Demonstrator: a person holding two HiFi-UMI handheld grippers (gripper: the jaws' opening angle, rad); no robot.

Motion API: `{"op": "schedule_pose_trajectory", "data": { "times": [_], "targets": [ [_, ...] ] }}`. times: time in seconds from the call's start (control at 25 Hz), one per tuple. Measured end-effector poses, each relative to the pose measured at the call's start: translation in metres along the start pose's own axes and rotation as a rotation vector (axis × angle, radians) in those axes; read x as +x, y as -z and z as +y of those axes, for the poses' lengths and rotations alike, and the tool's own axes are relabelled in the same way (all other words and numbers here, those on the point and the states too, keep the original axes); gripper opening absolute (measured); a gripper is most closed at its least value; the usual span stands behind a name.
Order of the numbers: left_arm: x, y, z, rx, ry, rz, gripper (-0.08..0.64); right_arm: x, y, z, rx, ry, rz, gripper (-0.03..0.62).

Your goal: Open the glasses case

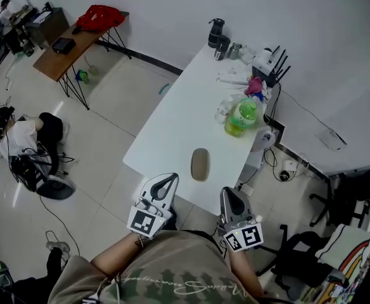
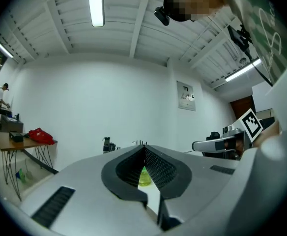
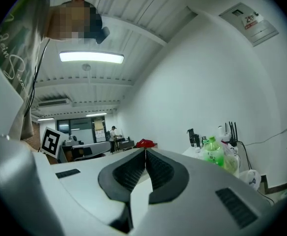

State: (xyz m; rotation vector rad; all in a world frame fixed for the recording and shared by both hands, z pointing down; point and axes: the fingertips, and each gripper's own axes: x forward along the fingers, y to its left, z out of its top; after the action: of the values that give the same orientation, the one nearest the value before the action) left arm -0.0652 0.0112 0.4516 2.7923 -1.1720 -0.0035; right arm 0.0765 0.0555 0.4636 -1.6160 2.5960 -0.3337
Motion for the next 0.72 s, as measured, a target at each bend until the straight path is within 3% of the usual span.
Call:
{"op": "schedule_pose_trajectory", "data": {
  "times": [0.24,0.52,0.72],
  "targets": [
    [0.029,0.003,0.034,-0.04,0.003,0.027,0.006,0.035,0.008,-0.018,0.039,0.039,0.037,0.009],
    [0.047,-0.007,0.039,-0.091,-0.026,-0.018,0.006,0.066,0.013,-0.02,0.041,-0.064,0.094,0.009],
    [0.059,-0.004,0.034,-0.025,-0.042,-0.014,0.006,0.075,0.021,-0.033,0.039,-0.091,0.113,0.009]
  ]
}}
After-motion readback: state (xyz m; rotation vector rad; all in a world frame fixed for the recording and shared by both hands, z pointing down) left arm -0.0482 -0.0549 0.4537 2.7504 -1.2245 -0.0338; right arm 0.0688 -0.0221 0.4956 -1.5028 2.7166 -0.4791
